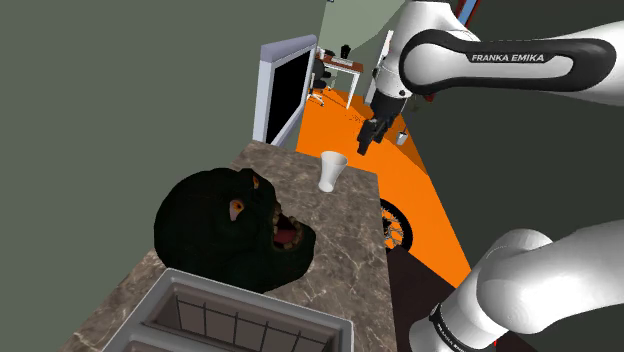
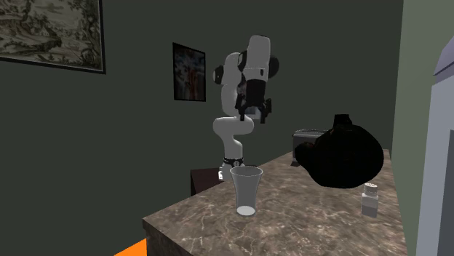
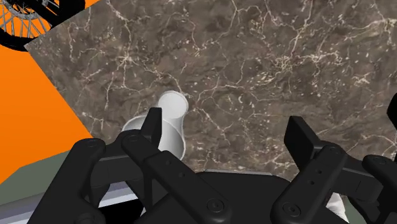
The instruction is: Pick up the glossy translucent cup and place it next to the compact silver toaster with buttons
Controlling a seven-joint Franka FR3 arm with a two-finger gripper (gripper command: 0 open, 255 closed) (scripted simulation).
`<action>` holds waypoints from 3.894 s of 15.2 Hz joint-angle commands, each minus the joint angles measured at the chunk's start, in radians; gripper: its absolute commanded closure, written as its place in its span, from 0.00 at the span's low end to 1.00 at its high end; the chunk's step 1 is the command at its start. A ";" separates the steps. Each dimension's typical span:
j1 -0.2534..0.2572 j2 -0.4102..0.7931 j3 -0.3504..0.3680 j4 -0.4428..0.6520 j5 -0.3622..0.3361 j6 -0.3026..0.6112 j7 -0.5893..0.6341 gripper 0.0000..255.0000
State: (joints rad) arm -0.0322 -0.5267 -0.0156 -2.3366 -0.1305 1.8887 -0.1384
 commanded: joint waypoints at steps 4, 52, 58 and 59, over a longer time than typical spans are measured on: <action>-0.011 0.176 0.015 0.031 -0.050 0.136 0.032 0.00; -0.042 0.535 0.018 0.243 -0.171 0.263 0.077 1.00; -0.040 0.508 0.020 0.293 -0.157 0.189 0.055 1.00; -0.040 0.504 0.020 0.302 -0.155 0.176 0.051 1.00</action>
State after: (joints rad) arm -0.0721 -0.0181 0.0051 -2.0424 -0.2876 2.0770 -0.0828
